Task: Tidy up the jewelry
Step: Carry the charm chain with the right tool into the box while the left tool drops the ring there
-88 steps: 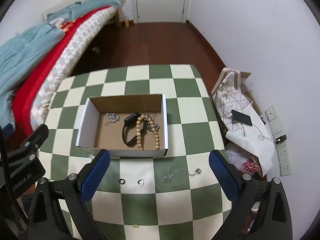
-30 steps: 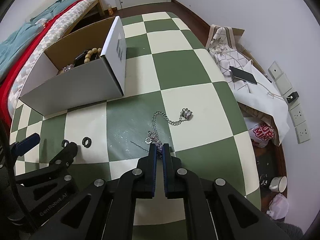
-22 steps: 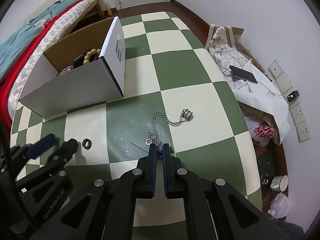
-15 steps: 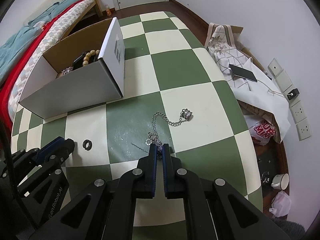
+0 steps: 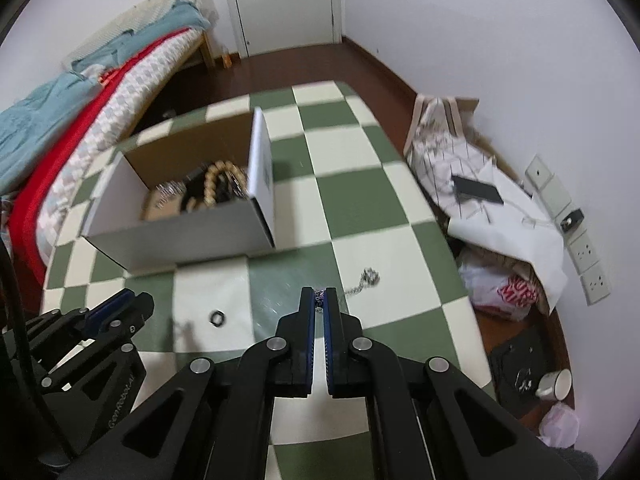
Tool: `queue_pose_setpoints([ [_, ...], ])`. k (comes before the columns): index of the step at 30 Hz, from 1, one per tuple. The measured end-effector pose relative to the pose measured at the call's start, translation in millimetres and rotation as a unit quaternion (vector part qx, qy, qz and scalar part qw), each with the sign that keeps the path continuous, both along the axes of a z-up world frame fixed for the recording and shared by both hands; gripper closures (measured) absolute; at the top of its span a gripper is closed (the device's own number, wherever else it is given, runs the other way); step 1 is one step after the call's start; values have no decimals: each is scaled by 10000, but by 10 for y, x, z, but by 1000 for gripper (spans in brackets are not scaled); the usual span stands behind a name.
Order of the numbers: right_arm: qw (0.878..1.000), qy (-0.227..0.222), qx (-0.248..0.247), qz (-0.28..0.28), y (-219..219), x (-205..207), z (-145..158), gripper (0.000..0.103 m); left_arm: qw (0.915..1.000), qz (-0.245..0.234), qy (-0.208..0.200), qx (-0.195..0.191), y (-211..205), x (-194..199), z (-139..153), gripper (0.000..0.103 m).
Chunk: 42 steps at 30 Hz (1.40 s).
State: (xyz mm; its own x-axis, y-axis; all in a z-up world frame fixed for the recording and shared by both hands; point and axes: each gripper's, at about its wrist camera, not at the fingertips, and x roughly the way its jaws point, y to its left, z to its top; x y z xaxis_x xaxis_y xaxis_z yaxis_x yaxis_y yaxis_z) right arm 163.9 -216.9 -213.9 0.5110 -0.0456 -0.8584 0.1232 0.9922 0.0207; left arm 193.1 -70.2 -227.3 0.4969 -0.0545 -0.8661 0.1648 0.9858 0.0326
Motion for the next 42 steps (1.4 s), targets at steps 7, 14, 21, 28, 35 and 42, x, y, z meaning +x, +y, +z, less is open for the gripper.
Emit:
queue_pose_setpoints([
  [7,9992,-378,116,60,54,-96,405,99,9995,94,-283,-143,128,-24,350,93],
  [14,9970,-702,306,123,73,-160,781,99,9980,192,-552,-257,241,-51,659,93],
  [21,9933,-1031,396,354,186,-112,1188,99,9958,315,-725,-454,368,48,956,93],
  [28,9892,-1193,654,537,228,171,1468,99,9944,436,-634,-725,579,502,1127,93],
  [35,9899,-988,780,652,261,656,1397,99,9955,426,-394,-751,643,966,1017,93],
  [42,9924,-542,863,686,281,1035,1041,99,9947,416,193,-924,641,1243,661,93],
])
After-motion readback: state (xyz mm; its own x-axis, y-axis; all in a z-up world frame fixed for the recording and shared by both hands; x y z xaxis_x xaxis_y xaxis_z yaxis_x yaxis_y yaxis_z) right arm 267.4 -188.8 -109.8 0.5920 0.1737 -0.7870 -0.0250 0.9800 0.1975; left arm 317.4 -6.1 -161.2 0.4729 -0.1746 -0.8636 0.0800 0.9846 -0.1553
